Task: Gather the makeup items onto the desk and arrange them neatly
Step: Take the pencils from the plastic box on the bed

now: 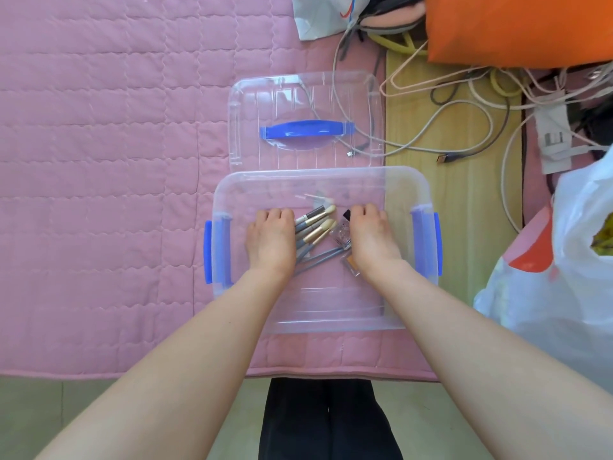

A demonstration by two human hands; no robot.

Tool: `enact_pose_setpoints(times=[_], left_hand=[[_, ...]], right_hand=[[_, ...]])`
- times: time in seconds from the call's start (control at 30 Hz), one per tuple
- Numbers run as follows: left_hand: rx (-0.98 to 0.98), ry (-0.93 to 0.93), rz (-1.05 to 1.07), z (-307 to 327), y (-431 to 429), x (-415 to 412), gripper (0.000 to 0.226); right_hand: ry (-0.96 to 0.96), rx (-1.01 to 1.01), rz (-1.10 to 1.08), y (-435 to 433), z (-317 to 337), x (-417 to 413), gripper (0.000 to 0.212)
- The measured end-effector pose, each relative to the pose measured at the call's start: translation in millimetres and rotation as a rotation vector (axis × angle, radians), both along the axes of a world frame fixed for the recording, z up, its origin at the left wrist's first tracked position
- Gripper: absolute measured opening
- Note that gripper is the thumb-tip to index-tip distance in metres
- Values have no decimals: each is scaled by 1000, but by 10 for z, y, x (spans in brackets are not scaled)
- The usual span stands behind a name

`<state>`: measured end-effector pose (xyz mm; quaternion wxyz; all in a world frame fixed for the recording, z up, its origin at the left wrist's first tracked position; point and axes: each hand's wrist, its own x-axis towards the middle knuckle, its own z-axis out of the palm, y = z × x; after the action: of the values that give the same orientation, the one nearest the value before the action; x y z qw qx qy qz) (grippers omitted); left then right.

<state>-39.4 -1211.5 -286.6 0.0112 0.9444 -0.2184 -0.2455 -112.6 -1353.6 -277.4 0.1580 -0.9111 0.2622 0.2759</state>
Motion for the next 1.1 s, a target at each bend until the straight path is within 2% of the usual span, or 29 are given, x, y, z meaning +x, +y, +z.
enact_pose_setpoints(times=[0.3, 0.5, 0.67, 0.8, 0.93, 1.1], left_hand=[[-18, -2, -19, -137, -31, 80, 21], [-33, 19, 4, -103, -32, 65, 19], [-156, 129, 138, -26, -8, 49, 26], [-218, 123, 104, 46, -16, -24, 32], [-306, 215, 90, 83, -36, -85, 22], [-329, 275, 180, 92, -39, -126, 18]], right_hand=[[-32, 82, -62, -31, 32, -1, 50], [-123, 174, -222, -12, 141, -37, 31], [-122, 198, -296, 11, 117, -91, 25], [-90, 181, -313, 54, 8, -114, 33], [-57, 133, -305, 108, -101, -87, 48], [-47, 115, -348, 130, -151, -21, 43]])
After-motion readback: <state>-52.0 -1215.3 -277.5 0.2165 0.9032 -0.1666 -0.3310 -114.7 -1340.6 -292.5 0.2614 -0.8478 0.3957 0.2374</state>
